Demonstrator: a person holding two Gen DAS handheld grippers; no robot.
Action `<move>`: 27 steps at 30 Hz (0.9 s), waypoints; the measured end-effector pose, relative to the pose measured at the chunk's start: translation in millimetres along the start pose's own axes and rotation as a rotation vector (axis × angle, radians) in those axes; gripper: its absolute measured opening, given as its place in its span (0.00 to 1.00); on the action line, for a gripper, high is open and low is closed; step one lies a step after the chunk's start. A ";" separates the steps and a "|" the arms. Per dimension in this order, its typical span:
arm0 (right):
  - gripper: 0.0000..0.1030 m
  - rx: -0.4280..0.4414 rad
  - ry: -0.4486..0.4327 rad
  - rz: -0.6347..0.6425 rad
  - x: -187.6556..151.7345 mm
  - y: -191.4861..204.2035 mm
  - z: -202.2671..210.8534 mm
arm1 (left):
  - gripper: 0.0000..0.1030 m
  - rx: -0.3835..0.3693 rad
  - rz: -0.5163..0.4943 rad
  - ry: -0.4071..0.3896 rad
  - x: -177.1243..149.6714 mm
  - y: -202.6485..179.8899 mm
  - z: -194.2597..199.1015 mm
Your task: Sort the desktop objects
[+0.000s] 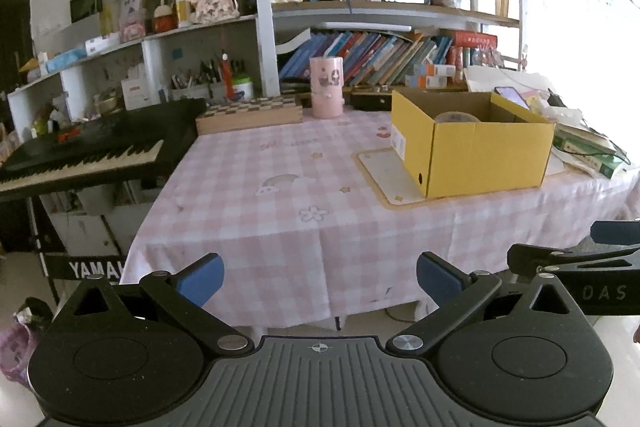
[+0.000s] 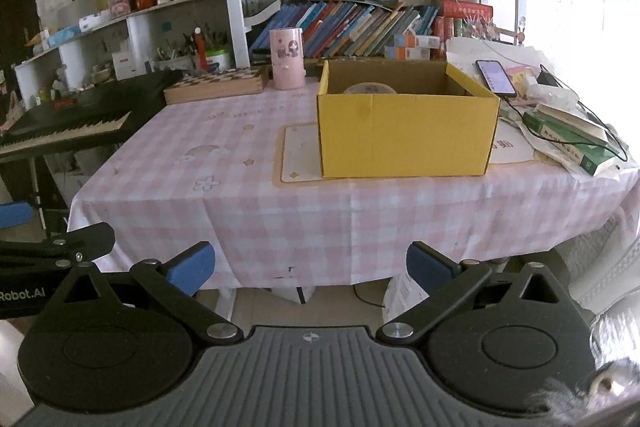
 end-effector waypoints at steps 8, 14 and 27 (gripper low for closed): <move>1.00 -0.002 0.019 -0.014 -2.0 -1.2 -2.7 | 1.00 0.015 0.002 0.019 -3.5 1.5 -1.6; 1.00 -0.003 0.020 -0.014 -2.1 -1.2 -2.9 | 1.00 0.023 0.002 0.029 -4.2 2.1 -3.0; 1.00 -0.005 0.031 -0.029 -5.0 -4.9 -5.8 | 1.00 0.019 -0.017 0.040 -6.5 -3.5 -4.1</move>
Point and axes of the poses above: each gripper's, at about its wrist camera, not at the fingertips, and z roughly against the way its jaws point, y to its left, x to its top, the point moved 7 cm from there along -z, roughly the way its jaws point, and after that the axes turned 11 degrees about x, right-handed, at the moved point
